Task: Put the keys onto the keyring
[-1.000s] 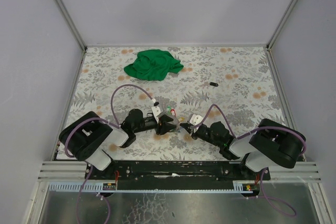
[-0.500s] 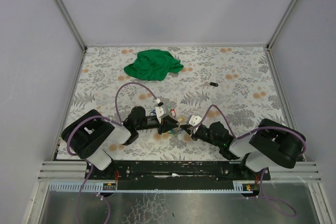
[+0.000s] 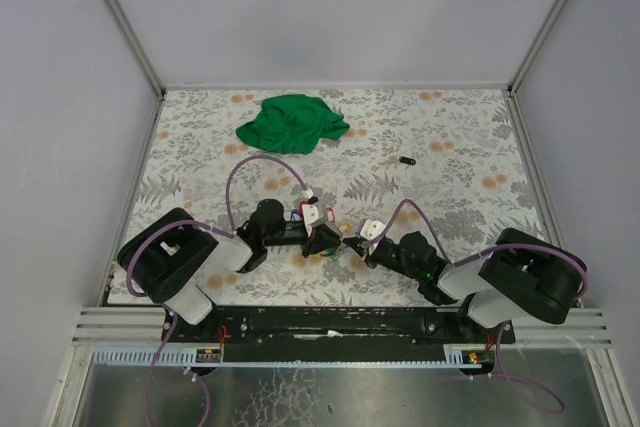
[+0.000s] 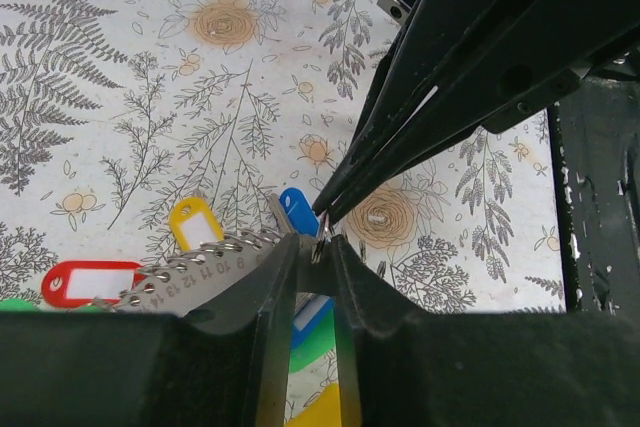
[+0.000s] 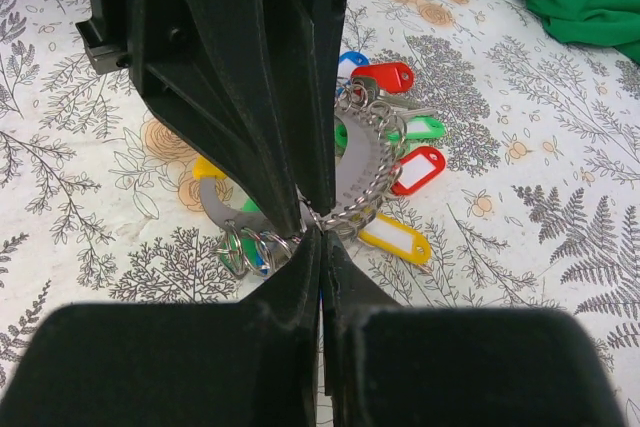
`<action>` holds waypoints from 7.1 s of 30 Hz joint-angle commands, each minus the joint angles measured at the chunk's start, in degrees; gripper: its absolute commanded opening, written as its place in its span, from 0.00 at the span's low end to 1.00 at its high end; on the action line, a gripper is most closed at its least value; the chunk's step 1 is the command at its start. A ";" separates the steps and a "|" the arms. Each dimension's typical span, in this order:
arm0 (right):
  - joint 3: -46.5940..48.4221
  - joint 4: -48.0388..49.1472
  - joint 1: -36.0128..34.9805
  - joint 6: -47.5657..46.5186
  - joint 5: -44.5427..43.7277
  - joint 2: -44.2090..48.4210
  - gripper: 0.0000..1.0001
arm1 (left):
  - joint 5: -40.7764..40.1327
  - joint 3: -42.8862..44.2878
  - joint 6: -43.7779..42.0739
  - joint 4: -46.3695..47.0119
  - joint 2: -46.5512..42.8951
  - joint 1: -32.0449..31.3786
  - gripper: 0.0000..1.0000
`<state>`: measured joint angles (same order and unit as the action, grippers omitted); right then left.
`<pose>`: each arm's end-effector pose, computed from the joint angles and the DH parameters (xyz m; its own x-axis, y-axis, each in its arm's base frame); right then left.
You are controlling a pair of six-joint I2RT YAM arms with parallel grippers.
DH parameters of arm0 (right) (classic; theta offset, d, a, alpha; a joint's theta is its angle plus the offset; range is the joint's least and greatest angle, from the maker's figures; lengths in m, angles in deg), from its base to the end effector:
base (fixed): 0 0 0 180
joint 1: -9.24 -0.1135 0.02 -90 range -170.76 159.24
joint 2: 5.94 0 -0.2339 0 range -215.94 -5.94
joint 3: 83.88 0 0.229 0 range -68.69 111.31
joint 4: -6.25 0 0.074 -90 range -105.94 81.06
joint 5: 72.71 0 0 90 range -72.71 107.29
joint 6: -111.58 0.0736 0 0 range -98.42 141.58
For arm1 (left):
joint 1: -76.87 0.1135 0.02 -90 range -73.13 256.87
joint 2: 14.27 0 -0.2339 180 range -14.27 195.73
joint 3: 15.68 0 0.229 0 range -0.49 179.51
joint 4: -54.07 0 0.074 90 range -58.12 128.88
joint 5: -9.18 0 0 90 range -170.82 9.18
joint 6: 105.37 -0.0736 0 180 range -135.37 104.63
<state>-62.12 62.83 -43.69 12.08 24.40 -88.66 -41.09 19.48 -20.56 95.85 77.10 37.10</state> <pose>0.1423 0.2035 0.1341 0.0976 -0.1426 -0.9850 -0.8619 0.4828 -0.1552 0.1847 -0.2149 0.1245 -0.1032 0.1764 -0.9789 0.9811 0.1799 -0.0710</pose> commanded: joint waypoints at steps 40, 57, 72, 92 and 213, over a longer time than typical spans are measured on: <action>35.74 -63.86 26.69 11.20 -11.32 6.14 0.58 | -9.48 2.67 0.25 -4.16 -0.56 -0.99 0.00; 69.71 -73.18 43.15 8.87 5.90 -32.21 0.47 | -10.65 3.08 1.09 -5.45 -1.11 -1.01 0.00; 78.08 -90.31 43.35 7.07 13.92 -39.27 0.35 | -9.89 3.08 1.16 -5.93 -1.76 -1.02 0.00; 44.55 -84.55 27.48 17.56 5.56 -9.65 0.30 | -9.11 2.20 1.25 -5.28 -3.05 -1.03 0.00; 21.11 -31.44 12.06 1.14 -7.32 4.25 0.00 | -10.11 1.31 2.05 -6.04 -5.44 -1.36 0.00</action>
<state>-39.22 10.61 -31.28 13.16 16.95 -85.07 -50.30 21.31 -18.70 87.98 73.14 36.03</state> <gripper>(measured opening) 0.011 0.009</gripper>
